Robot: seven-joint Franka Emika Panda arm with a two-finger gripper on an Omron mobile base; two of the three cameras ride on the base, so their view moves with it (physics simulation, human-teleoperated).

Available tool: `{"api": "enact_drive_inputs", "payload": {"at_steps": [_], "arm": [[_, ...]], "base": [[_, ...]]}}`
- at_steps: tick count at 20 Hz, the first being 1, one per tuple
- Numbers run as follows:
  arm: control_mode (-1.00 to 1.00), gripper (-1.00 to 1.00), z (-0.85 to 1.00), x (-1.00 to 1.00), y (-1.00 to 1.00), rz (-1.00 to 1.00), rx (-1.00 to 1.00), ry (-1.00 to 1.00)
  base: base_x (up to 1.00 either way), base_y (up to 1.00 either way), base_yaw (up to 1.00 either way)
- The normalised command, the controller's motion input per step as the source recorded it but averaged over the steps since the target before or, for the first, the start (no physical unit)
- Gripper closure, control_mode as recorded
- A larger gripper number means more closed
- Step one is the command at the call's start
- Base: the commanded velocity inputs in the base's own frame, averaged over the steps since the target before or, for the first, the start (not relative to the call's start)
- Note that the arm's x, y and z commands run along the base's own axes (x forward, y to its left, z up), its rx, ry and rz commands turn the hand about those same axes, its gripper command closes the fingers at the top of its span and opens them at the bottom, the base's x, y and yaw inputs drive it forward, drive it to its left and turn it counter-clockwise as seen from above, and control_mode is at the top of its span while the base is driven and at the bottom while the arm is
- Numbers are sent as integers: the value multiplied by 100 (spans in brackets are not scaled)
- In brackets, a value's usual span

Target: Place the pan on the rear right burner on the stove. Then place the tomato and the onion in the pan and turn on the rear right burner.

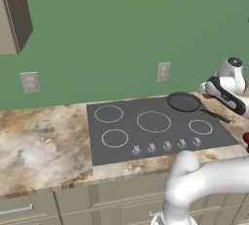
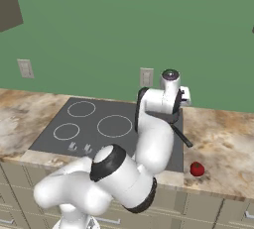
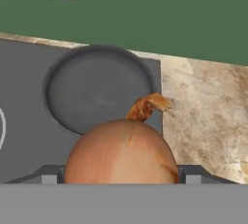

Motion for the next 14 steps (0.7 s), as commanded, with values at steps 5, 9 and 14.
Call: {"api": "enact_drive_inputs", "payload": {"at_steps": [5, 9, 14], "arm": [[-100, 100, 19, -1, 30, 0, -5, -1], [-100, 100, 1, 12, 26, 0, -4, 0], [-100, 100, 0, 23, 26, 0, -4, 0]], "base": [[0, 0, 0], [0, 0, 0], [0, 0, 0]]}}
